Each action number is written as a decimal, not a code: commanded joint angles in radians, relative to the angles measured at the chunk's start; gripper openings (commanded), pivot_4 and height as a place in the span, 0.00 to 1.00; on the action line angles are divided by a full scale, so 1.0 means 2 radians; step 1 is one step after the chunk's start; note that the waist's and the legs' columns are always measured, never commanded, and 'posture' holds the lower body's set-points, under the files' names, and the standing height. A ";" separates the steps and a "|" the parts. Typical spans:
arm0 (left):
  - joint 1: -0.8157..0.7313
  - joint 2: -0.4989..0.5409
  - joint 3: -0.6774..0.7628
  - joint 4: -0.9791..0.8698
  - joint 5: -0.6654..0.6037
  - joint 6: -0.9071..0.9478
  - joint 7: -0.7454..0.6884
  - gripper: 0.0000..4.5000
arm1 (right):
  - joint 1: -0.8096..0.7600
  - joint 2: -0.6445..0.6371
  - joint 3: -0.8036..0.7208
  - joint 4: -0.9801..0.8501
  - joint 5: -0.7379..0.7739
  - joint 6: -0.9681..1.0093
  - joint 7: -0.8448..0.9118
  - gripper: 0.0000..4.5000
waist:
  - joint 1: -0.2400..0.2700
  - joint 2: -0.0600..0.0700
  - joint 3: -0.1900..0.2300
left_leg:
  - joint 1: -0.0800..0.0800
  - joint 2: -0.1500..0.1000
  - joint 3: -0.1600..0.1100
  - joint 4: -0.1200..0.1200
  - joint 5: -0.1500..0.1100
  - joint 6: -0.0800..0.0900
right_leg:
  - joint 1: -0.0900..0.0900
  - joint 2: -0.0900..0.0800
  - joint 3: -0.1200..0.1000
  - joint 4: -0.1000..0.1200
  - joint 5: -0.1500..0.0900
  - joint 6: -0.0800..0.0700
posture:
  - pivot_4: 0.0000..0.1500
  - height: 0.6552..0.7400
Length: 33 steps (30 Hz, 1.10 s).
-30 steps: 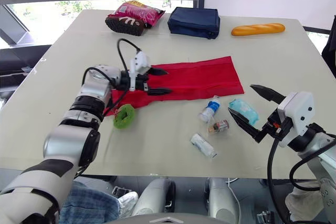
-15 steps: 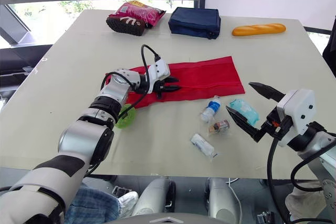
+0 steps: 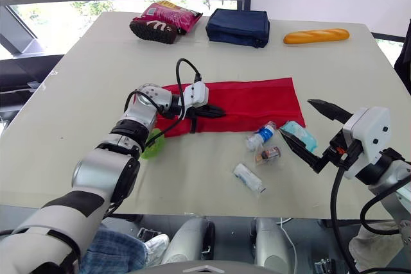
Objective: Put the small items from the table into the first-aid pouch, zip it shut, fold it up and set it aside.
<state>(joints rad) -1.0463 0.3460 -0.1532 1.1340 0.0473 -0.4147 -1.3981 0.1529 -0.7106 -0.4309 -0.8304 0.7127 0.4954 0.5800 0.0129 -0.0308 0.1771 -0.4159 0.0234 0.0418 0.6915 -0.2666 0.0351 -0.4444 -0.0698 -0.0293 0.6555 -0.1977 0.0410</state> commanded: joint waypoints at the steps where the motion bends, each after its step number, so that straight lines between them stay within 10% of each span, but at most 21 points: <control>1: 0.007 0.006 0.016 -0.024 -0.029 -0.015 -0.042 0.00 | -0.001 -0.006 -0.012 -0.021 0.008 -0.005 -0.003 1.00 | 0.000 0.000 0.000 | 0.000 0.000 0.000 0.000 0.000 0.000 | 0.000 0.000 0.000 0.000 0.000 0.000 | 1.00 0.72; 33: -0.020 0.008 0.014 0.024 -0.032 -0.129 -0.043 0.00 | 0.068 -0.061 -0.030 -0.070 0.047 0.025 0.006 1.00 | 0.001 0.000 0.000 | 0.000 0.000 -0.002 0.004 -0.001 0.002 | 0.002 0.000 -0.001 0.001 -0.001 0.001 | 1.00 0.72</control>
<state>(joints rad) -1.0578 0.3680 -0.1446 1.1885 -0.0108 -0.6460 -1.4974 0.2820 -0.8370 -0.4942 -0.9315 0.8198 0.5438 0.6113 0.0147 -0.0308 0.1771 -0.4166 0.0234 0.0373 0.7003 -0.2689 0.0387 -0.4403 -0.0699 -0.0313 0.6569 -0.1988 0.0429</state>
